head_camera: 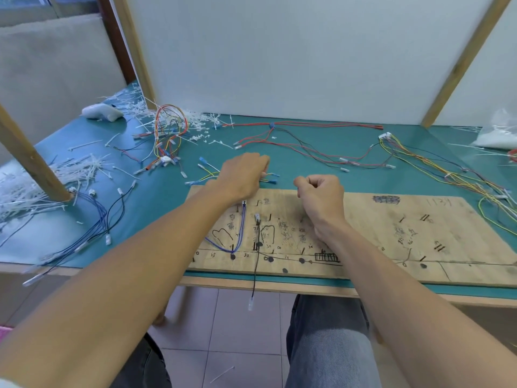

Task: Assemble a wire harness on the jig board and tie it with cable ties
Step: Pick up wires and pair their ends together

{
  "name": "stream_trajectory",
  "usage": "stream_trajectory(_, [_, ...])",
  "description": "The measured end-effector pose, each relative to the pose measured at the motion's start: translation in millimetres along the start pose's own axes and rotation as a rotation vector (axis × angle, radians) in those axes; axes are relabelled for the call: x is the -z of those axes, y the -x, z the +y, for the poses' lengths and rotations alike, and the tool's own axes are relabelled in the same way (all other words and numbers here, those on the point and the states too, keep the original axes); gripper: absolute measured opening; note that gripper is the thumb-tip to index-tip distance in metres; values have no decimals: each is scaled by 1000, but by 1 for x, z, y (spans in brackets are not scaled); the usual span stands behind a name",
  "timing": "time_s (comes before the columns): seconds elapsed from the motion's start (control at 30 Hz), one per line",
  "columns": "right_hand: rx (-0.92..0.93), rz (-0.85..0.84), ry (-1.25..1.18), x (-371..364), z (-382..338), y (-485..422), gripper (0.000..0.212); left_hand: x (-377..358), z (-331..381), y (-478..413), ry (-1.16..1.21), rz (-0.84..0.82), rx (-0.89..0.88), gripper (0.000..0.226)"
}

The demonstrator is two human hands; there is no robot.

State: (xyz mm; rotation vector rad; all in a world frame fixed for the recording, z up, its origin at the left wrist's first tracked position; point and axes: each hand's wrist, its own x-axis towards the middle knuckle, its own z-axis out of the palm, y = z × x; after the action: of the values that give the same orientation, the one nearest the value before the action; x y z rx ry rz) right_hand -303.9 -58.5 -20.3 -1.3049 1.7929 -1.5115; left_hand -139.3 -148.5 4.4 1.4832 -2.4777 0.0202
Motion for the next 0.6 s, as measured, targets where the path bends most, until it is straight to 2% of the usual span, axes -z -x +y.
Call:
stream_trajectory(0.17, [-3, -2, -1, 1, 1, 1, 41, 4, -6, 9, 17, 188, -33, 7])
stream_trajectory(0.3, [-5, -7, -1, 1, -1, 1, 42, 11, -11, 14, -33, 279, -125, 20])
stream_trajectory(0.47, [-7, -18, -6, 1, -1, 1, 41, 25, -16, 19, -102, 416, -128, 20])
stream_trajectory(0.6, [-11, -23, -13, 1, -1, 1, 41, 41, -15, 23, -140, 541, -139, 32])
